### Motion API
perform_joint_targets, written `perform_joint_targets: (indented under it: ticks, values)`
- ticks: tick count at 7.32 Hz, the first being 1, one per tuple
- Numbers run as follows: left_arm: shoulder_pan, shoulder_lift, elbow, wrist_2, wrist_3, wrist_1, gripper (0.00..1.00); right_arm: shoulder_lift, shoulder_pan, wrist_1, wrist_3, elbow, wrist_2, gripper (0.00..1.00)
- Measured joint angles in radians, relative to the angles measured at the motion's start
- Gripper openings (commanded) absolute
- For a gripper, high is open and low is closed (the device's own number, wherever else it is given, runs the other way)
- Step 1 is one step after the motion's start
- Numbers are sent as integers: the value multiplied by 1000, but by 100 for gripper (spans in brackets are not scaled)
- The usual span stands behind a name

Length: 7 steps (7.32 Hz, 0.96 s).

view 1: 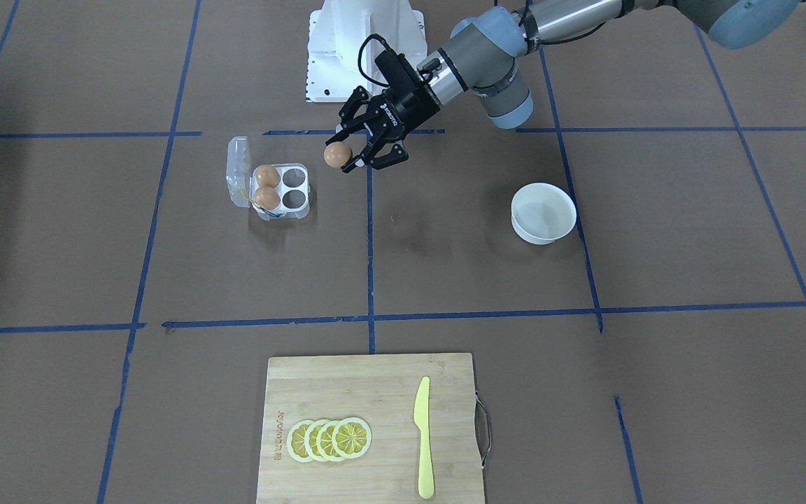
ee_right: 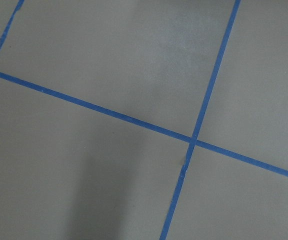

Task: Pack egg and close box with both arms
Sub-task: 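Lift the egg with the left gripper and carry it to the egg box, then lower the egg into an empty slot and open the left gripper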

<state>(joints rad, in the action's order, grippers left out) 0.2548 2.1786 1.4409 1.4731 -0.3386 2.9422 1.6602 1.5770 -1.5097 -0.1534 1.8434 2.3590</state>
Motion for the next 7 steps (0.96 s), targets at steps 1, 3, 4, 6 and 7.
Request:
perform_joint_targets:
  ticks: [1, 3, 4, 6, 7]
  values:
    - [-9, 41, -56, -3, 47, 13, 6, 1, 0, -1, 0, -1, -1, 100]
    - [-17, 100, -133, -4, 98, 20, 11, 6, 0, -1, 0, -1, -1, 100]
    - [-20, 127, -170, -4, 104, 21, 14, 8, 0, -1, 0, -2, -1, 100]
    - [-24, 163, -223, -4, 107, 20, 23, 10, 1, -1, 0, -3, -1, 100]
    - [-25, 173, -235, -2, 107, 20, 31, 11, 1, -1, 0, -3, -1, 100]
